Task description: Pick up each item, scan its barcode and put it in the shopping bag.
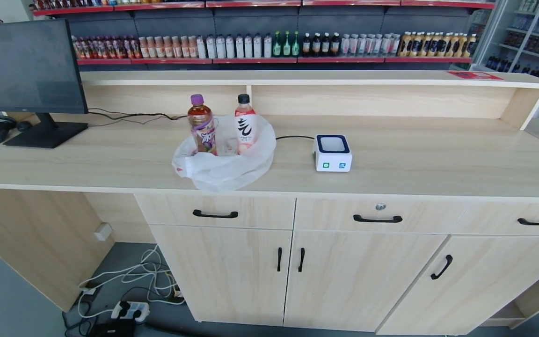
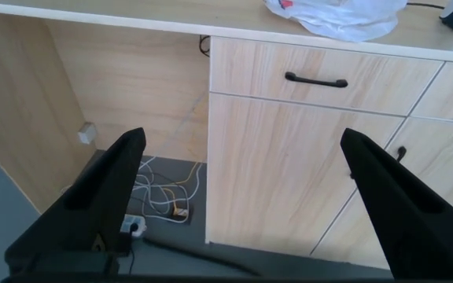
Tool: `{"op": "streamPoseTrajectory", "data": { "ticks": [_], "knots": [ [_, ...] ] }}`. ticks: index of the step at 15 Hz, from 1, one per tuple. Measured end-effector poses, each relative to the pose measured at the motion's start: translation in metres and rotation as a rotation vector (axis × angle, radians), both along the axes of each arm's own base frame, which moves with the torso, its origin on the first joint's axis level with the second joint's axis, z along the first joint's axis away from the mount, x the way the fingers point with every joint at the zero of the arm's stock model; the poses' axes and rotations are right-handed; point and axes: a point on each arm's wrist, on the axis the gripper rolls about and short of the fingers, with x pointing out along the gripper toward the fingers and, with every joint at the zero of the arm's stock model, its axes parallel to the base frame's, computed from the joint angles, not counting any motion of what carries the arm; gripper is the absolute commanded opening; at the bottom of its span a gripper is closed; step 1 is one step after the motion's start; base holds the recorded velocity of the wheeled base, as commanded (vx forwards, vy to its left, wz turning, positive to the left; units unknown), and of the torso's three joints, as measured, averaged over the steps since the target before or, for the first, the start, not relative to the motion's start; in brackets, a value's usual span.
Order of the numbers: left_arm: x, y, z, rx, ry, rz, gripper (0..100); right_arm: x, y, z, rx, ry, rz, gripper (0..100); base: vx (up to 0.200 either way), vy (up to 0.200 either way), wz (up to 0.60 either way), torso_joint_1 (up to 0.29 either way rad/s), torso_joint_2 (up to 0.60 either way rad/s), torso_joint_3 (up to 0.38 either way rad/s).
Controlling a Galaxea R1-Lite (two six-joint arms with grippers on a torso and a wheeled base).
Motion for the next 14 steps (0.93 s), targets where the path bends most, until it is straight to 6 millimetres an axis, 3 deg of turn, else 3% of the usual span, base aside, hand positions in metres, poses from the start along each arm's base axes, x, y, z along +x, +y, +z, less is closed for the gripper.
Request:
{"op": "streamPoseTrajectory", "data": {
  "ticks": [6, 14],
  "knots": [
    [0.0000, 0.0000, 0.0000, 0.000, 0.000, 0.001, 100, 0.0000, 0.0000, 0.0000, -0.002, -0.001, 0.000, 100, -0.200, 0.000, 0.00, 0.002, 0.00, 0.002],
    [0.0000, 0.0000, 0.0000, 0.000, 0.000, 0.000, 100, 0.0000, 0.0000, 0.0000, -0.003, -0.001, 0.000, 100, 0.000, 0.000, 0.00, 0.000, 0.00, 0.000]
  ]
}}
